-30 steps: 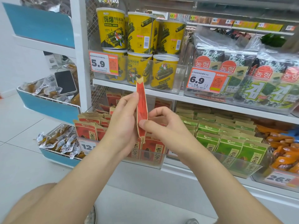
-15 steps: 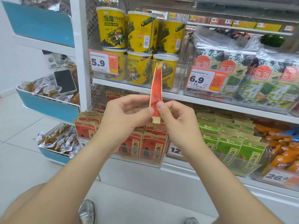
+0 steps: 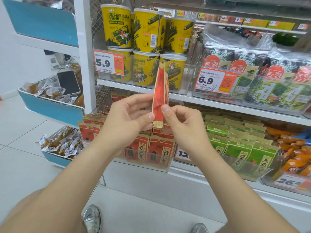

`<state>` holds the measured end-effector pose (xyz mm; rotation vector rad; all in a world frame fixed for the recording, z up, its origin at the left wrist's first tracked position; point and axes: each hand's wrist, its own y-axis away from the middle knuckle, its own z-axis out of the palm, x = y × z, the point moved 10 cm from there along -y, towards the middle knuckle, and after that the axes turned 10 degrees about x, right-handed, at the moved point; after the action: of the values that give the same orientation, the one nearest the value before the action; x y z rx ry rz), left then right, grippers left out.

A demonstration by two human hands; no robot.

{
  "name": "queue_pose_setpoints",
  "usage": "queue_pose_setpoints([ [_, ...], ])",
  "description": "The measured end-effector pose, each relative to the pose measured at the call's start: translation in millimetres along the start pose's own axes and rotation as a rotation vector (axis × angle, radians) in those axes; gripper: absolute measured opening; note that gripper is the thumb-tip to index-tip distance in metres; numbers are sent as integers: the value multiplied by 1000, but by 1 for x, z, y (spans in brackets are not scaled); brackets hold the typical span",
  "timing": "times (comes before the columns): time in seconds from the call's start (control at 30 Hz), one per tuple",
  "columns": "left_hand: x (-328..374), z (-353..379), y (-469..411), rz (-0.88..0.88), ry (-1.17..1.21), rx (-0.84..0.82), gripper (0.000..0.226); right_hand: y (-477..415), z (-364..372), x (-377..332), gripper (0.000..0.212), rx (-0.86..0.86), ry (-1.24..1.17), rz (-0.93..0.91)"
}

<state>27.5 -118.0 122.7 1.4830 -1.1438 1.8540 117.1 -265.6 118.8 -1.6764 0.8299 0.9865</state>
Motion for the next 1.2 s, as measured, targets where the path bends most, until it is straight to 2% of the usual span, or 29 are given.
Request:
queue_pose_setpoints([
  [0.13, 0, 0, -1, -25, 5, -2, 61, 1, 1, 1, 21, -46, 7, 29],
  [0.23, -1, 4, 0, -62, 40, -24, 45, 1, -5, -1, 17, 8, 144, -34],
  [0.3, -2, 4, 2, -61, 31, -8, 32, 3, -8, -9, 25, 63, 265, -116],
  [0.4, -3, 1, 3, -40, -6, 25, 31, 9, -10, -25, 51, 92, 335, -227],
  [0.47, -2, -1, 1, -41, 9, 46, 28, 6, -12, -21, 70, 85, 254, -161],
  [0.5, -3, -1, 1, -64, 33, 51, 28, 2, -15, -16, 71, 101, 193, -96],
  [0.57, -7, 1, 1, -119, 65, 38, 29, -4, -21, -3, 60, 127, 64, 53],
  [0.63, -11, 5, 1, -145, 54, 16, 30, -6, -19, 3, 38, 80, -31, 148],
  [0.73, -14, 5, -1, -104, -78, 12, 34, -4, -12, -2, 13, -13, -13, 110],
  [0.87, -10, 4, -3, -7, -179, 34, 28, 0, -10, -10, 15, -5, 139, -24],
  [1.0, -5, 5, -1, 62, -292, 9, 25, 6, -4, -20, 21, -76, 187, -142],
  [1.1, -4, 2, -2, 99, -386, -4, 35, 8, -3, -25, 20, -84, 255, -240],
  [1.2, -2, 7, 2, 139, -426, -37, 40, 9, -9, -33, 12, -6, 236, -293],
])
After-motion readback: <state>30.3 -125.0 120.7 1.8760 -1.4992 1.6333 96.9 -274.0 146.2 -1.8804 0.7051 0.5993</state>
